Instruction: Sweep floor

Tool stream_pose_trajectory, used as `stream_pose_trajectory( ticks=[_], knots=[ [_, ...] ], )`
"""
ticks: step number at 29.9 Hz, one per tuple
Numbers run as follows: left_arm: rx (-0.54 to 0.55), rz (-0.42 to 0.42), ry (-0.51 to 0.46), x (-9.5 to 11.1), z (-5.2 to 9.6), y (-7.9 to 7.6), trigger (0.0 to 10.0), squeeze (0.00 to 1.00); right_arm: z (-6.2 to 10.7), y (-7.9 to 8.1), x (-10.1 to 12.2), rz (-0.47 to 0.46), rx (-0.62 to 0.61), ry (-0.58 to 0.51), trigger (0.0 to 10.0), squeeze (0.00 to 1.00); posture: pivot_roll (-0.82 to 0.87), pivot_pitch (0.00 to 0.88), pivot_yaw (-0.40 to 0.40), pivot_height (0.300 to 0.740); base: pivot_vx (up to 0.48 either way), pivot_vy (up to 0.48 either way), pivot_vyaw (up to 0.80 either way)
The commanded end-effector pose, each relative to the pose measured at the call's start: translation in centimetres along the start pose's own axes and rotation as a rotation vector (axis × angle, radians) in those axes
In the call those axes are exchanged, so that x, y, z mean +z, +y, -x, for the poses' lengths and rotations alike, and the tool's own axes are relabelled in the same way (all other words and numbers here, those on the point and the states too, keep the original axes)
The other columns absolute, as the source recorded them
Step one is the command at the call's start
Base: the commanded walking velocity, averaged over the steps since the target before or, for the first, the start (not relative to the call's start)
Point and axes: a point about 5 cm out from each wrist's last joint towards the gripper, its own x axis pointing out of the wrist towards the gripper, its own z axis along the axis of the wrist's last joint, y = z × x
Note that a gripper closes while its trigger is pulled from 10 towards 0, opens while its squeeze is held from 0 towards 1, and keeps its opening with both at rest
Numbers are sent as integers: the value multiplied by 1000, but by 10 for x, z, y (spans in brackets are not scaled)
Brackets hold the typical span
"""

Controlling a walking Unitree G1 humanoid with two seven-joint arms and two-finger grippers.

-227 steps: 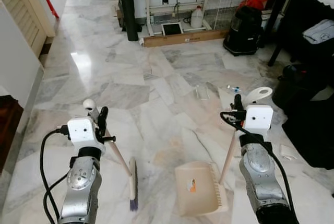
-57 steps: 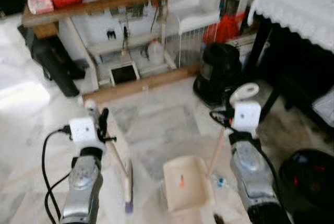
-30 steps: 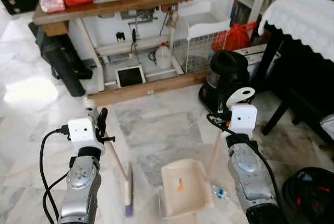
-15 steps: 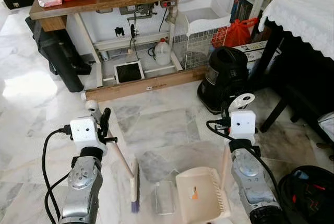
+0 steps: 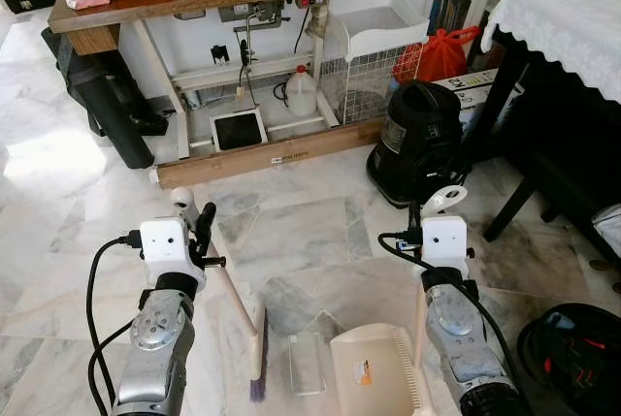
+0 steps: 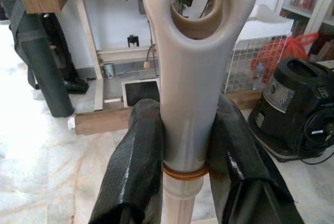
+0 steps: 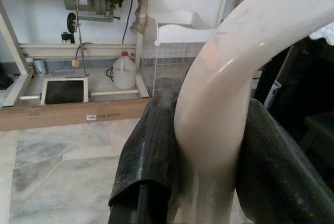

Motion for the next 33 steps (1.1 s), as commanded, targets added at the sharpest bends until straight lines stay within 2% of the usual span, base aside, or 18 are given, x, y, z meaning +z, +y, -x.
stream_pose_trajectory(
  ticks=[1, 16, 20, 25, 33],
  knots=[
    [-3, 0, -36, 10, -1, 2, 10000, 0, -2, 4, 4, 4, 9, -29, 10000, 0, 108, 176, 54, 740, 0, 0, 0],
    [-17, 16, -56, 18, -4, -2, 10000, 0, 4, 9, 1, 56, 8, -55, 10000, 0, 121, 238, 59, 740, 0, 0, 0],
    [-17, 20, -60, 18, -11, -3, 10000, 0, 8, 12, -1, 68, 13, -57, 10000, 0, 119, 249, 60, 740, 0, 0, 0],
    [-36, 38, -80, 23, -21, -12, 10000, 0, 10, 11, -4, 73, -26, -58, 10000, 0, 122, 264, 65, 740, 0, 0, 0],
    [-60, 47, -64, 21, -26, -17, 10000, 0, 12, 16, -8, 70, -16, -43, 10000, 0, 128, 278, 69, 740, 0, 0, 0]
  ],
)
